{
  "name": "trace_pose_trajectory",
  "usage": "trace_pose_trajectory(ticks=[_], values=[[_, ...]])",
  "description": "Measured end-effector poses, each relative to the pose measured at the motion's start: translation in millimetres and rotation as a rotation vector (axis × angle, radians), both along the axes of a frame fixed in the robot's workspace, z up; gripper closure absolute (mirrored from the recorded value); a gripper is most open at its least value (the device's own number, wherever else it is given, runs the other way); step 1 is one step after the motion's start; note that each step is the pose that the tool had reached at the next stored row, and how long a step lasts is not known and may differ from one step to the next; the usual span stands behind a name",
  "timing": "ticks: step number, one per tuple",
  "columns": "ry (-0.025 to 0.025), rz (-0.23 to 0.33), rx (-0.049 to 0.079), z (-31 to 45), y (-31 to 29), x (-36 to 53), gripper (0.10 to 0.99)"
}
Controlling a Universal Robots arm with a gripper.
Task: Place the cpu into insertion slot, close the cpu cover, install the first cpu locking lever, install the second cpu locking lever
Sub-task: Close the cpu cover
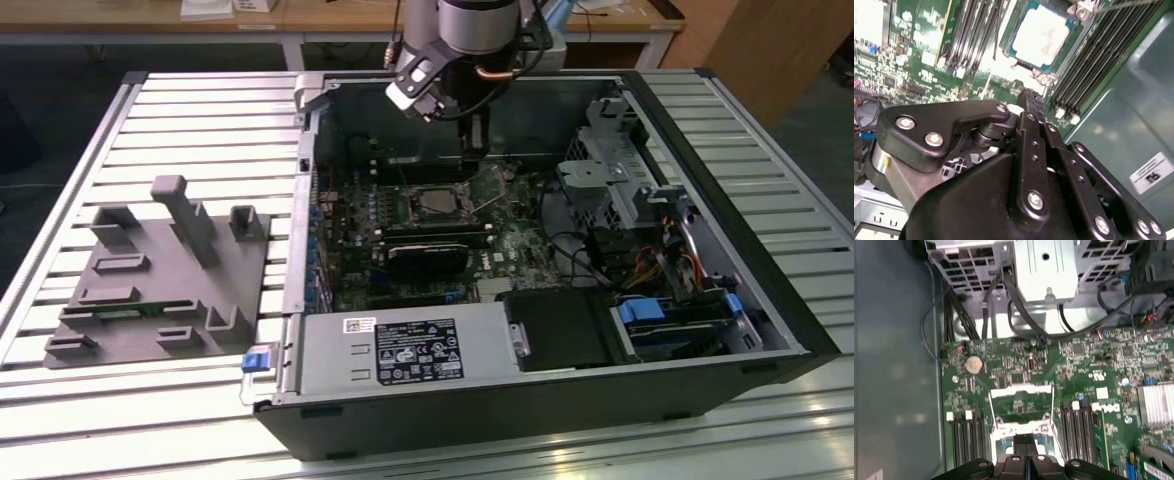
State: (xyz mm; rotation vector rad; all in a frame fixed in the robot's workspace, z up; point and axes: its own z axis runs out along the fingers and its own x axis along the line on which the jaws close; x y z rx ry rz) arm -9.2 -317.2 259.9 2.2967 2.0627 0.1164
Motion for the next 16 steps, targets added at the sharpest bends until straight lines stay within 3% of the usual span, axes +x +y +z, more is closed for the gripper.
trace_pose_trajectory(ticks=[16], values=[[0.0000, 0.000, 0.000, -0.1, 0.0, 37.9, 0.980]])
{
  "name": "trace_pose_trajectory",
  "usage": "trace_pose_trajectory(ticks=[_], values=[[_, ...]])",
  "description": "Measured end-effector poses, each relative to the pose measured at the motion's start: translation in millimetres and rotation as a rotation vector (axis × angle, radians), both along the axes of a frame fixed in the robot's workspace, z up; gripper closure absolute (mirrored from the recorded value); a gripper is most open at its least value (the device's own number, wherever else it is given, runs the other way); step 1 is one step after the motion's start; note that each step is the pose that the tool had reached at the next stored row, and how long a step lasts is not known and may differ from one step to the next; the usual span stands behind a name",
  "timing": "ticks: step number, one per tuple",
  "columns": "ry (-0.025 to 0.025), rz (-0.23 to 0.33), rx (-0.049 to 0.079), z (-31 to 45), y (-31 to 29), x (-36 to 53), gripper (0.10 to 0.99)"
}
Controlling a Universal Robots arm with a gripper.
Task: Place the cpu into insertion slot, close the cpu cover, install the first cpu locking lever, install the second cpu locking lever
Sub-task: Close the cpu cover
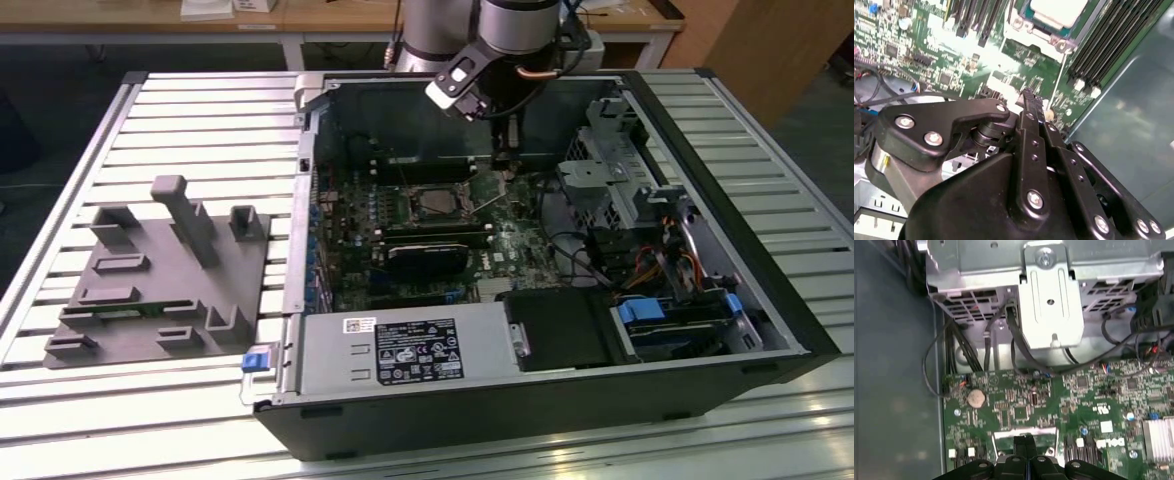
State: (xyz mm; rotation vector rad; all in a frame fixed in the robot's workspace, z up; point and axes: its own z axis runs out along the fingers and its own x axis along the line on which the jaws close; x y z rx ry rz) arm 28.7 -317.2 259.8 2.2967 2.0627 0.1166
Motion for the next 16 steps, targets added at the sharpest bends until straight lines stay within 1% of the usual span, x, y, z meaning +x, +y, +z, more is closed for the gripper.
trace_pose_trajectory(ticks=[6, 10, 13, 16], values=[[0.0005, 0.000, 0.000, -0.4, 0.0, 15.1, 0.980], [0.0014, 0.004, 0.000, -2.5, 0.0, 23.9, 0.980], [0.0031, 0.004, 0.000, -6.0, 0.0, 26.2, 0.980], [0.0078, 0.004, 0.000, -11.6, 0.0, 26.5, 0.980]])
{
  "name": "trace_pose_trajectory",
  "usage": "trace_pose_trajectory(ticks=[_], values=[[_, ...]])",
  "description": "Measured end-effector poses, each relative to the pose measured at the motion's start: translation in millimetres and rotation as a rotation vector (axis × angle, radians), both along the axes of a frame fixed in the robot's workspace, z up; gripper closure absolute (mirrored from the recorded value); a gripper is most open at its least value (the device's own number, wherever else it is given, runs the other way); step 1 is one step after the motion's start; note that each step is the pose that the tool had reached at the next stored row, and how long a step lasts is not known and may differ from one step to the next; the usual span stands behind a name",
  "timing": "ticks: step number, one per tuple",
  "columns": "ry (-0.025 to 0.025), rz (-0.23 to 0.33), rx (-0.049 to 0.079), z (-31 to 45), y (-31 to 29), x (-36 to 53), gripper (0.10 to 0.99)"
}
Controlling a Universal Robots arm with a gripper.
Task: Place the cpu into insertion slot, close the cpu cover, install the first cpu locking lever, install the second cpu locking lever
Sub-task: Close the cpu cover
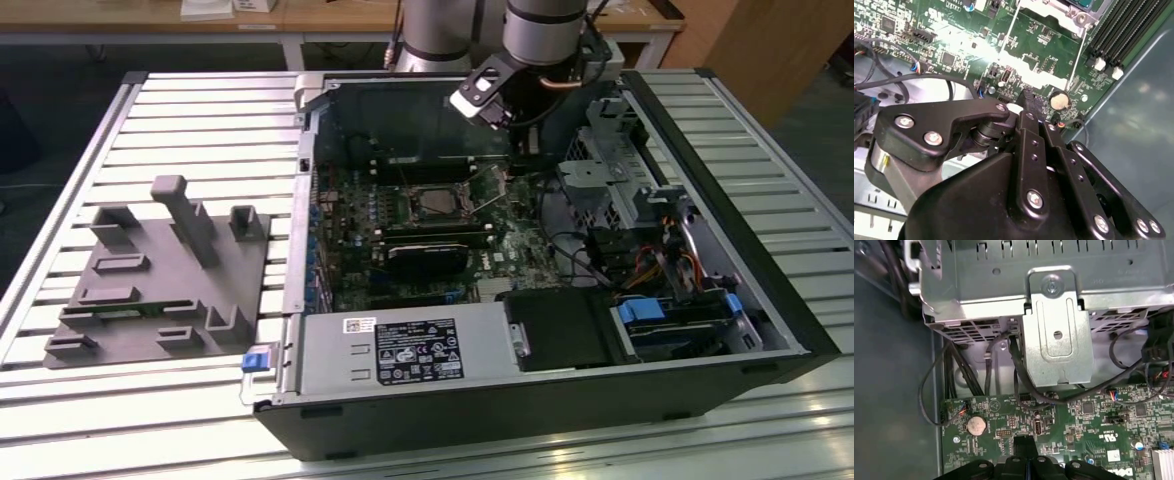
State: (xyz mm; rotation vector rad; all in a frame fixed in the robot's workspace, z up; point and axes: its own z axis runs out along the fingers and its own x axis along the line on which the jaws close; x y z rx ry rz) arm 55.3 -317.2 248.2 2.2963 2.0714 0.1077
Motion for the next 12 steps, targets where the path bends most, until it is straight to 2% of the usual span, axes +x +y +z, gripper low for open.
trace_pose_trajectory(ticks=[3, 6, 12], values=[[0.0051, 0.000, 0.000, -5.2, 0.0, 0.3, 0.980], [0.0072, 0.000, -0.001, -9.0, 0.0, 1.0, 0.980], [0.0076, 0.000, 0.001, -7.0, 0.0, 1.1, 0.980]])
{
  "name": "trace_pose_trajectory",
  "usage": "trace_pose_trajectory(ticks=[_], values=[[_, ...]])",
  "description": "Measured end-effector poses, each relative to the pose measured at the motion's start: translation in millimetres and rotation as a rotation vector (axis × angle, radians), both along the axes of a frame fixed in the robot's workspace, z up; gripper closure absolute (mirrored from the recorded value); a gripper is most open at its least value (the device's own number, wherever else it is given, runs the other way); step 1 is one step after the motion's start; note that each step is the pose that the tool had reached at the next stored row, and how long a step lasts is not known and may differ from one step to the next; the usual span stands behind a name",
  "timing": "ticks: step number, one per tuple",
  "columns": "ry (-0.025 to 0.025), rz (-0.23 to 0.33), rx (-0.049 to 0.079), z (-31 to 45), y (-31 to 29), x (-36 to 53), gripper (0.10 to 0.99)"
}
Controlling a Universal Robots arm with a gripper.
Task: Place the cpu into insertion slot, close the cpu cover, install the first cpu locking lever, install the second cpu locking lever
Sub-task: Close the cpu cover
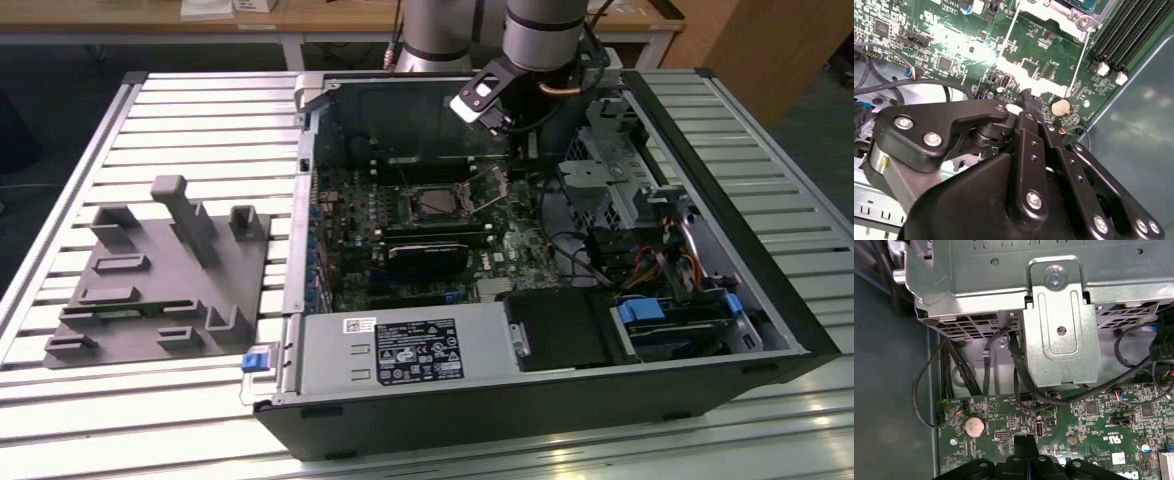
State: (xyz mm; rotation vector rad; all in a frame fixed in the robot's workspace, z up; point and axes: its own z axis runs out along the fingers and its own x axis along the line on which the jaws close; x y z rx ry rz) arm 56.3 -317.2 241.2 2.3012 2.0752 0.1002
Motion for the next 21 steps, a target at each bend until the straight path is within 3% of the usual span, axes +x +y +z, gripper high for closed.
trace_pose_trajectory(ticks=[10, 16, 21], values=[[0.0005, 0.000, 0.000, -2.8, 0.0, 6.2, 0.980], [0.0161, 0.000, 0.000, -12.3, 0.0, 6.2, 0.980], [0.0163, 0.000, 0.000, -12.4, 0.0, 6.0, 0.980]])
